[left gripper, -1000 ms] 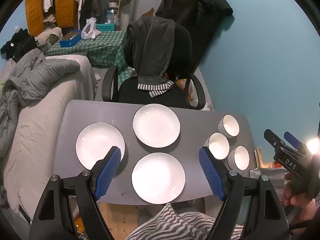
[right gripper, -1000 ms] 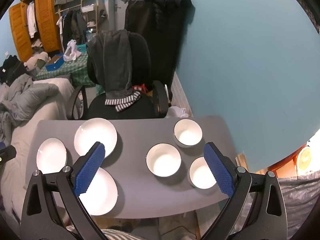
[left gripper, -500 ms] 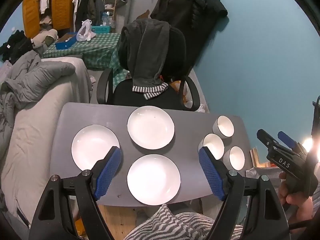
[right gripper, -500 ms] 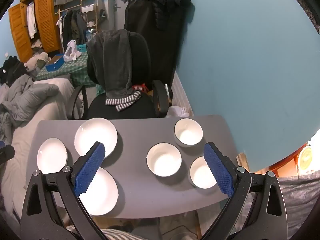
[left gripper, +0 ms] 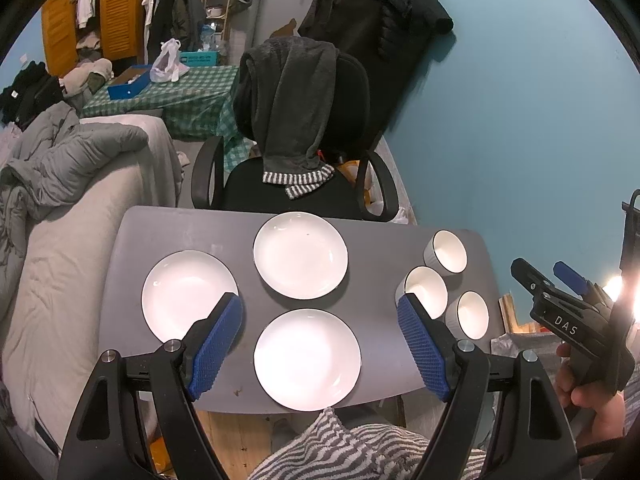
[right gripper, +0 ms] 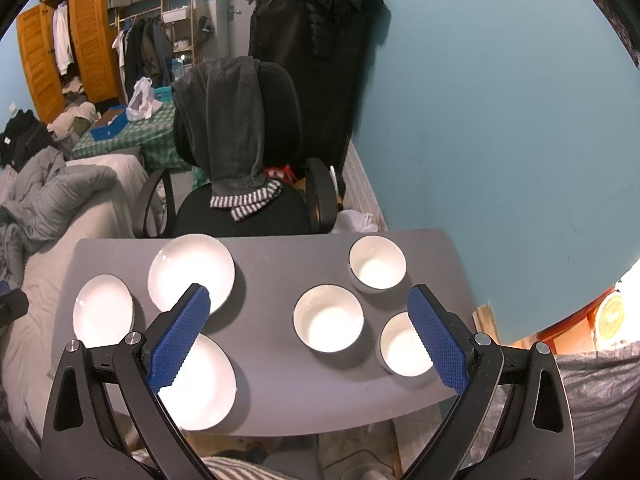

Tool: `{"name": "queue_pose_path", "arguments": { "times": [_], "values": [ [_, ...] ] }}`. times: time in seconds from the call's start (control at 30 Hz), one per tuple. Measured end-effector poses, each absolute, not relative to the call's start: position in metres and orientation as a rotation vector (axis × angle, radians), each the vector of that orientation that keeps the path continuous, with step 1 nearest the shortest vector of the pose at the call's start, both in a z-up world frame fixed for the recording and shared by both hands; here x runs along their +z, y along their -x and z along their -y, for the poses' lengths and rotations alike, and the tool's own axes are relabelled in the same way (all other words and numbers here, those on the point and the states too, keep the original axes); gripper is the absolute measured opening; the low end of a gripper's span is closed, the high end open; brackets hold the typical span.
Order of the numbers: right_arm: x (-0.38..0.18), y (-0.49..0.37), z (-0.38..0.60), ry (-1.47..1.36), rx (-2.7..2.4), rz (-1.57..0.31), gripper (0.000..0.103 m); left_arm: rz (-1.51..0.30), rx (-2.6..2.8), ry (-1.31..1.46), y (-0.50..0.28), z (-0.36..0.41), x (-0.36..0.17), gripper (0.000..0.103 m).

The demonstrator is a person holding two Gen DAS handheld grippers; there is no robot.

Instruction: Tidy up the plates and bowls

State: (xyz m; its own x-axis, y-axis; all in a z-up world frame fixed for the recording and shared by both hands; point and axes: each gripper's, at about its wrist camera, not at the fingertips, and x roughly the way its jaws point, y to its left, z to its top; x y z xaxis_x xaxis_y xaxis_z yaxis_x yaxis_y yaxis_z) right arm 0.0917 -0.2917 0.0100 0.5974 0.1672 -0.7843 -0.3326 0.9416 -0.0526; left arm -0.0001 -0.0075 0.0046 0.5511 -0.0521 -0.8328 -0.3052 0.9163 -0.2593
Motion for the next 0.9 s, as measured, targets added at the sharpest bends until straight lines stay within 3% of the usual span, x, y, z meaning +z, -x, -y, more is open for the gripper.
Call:
{"name": "queue_pose_path", "arguments": {
  "times": [0.9],
  "values": [
    [0.0076,-0.0877,0.2890,0.211,0.294,-0.891,0.097,-0.997,0.149,0.413,-0.0019,0.0118,0.0032,0.081]
  ]
}}
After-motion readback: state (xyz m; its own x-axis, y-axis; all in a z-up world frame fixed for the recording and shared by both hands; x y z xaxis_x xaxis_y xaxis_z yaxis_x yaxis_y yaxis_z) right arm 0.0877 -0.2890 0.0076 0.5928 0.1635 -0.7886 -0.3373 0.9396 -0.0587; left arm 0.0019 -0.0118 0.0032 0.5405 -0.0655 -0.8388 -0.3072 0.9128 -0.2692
